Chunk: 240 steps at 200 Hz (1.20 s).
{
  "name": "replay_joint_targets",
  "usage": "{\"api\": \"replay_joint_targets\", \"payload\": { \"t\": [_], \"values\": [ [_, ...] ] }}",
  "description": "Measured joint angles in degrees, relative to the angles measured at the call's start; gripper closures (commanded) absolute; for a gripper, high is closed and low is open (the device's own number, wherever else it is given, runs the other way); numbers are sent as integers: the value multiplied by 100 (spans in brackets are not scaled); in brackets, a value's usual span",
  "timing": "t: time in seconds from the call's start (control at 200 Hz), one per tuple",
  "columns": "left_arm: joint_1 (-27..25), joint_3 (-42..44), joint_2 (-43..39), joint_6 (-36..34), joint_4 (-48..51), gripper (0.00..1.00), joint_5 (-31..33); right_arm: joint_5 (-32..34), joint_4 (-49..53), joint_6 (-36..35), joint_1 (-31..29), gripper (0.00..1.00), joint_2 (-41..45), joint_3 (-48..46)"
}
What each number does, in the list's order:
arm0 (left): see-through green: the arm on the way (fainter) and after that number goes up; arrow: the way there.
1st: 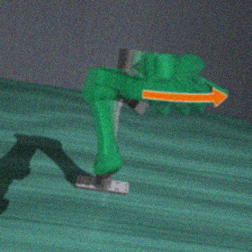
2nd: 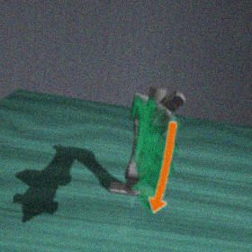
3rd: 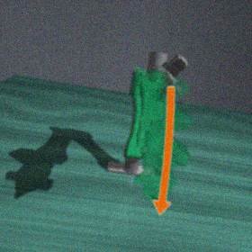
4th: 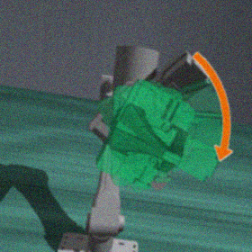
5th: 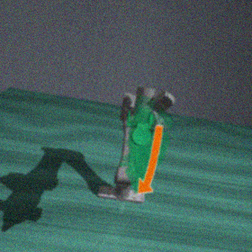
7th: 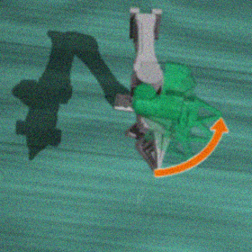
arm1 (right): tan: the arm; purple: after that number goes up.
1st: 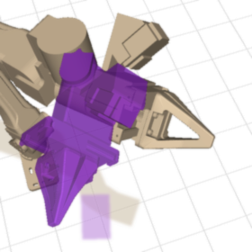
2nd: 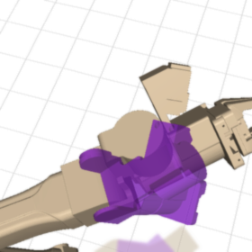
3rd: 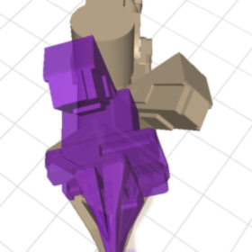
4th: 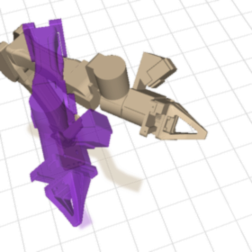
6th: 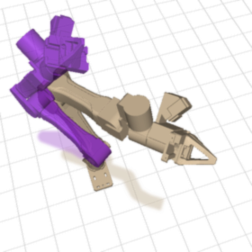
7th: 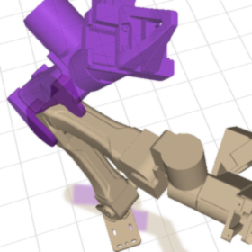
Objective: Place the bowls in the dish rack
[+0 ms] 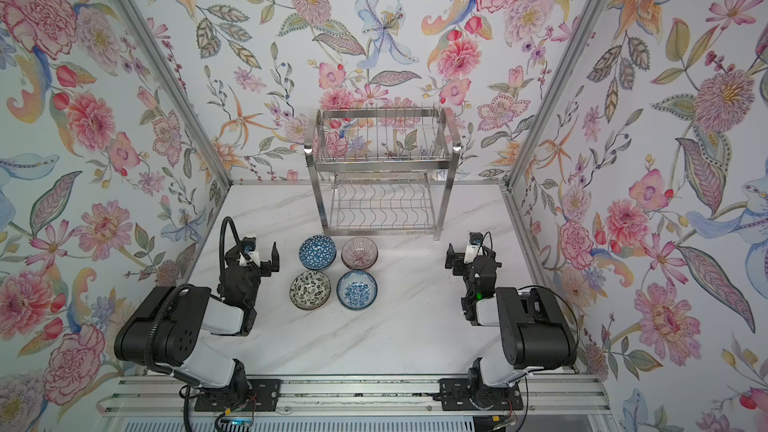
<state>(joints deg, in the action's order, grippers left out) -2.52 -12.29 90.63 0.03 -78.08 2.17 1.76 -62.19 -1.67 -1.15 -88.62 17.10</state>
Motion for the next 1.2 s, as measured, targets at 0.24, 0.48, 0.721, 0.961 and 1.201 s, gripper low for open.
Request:
{"api": "replay_joint_targets", "payload": {
  "t": [0.24,0.48,0.721,0.961,1.201],
  "values": [
    [-13,-85,-197,0,444,1,151,120,916,7,7,1,302,284],
    [-153,-1565,-1862,334,3211,1,433,992,2771,44,-820,1,2214,979],
    [-988,-2409,-2192,699,5392,0,129,1145,4826,105,-1808,1,2793,1888],
    [-1576,-2579,-1716,1032,6647,2,120,739,6142,393,-2092,1,2562,2726],
    [-1582,-2787,-1228,1353,6926,15,120,501,6802,527,-2140,1,1993,3265]
  ]
}}
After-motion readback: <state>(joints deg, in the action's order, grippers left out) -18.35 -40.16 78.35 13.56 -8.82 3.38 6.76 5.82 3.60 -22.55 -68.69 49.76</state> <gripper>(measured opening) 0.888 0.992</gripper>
